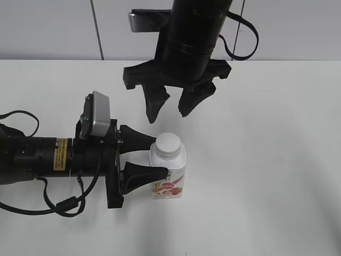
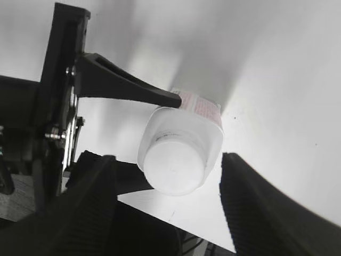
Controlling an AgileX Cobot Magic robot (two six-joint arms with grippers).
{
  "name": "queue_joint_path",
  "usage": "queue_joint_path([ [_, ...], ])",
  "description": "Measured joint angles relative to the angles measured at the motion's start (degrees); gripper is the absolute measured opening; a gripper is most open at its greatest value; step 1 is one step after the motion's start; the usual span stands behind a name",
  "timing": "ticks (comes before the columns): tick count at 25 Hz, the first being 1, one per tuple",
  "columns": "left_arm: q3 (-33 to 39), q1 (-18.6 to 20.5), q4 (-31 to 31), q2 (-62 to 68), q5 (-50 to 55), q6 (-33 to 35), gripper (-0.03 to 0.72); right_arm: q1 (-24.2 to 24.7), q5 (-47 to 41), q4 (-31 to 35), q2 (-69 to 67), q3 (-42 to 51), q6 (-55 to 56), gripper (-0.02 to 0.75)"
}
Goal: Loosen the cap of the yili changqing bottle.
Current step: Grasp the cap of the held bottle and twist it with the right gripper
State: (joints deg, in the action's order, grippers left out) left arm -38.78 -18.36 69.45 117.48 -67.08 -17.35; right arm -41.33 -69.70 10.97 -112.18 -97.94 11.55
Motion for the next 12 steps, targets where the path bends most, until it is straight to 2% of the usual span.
queue_joint_path([
  [12, 0.0, 0.0, 0.0, 0.0, 0.0, 0.0, 0.44, -1.3, 0.1, -1.5, -2.3, 0.6, 6.1, 0.485],
])
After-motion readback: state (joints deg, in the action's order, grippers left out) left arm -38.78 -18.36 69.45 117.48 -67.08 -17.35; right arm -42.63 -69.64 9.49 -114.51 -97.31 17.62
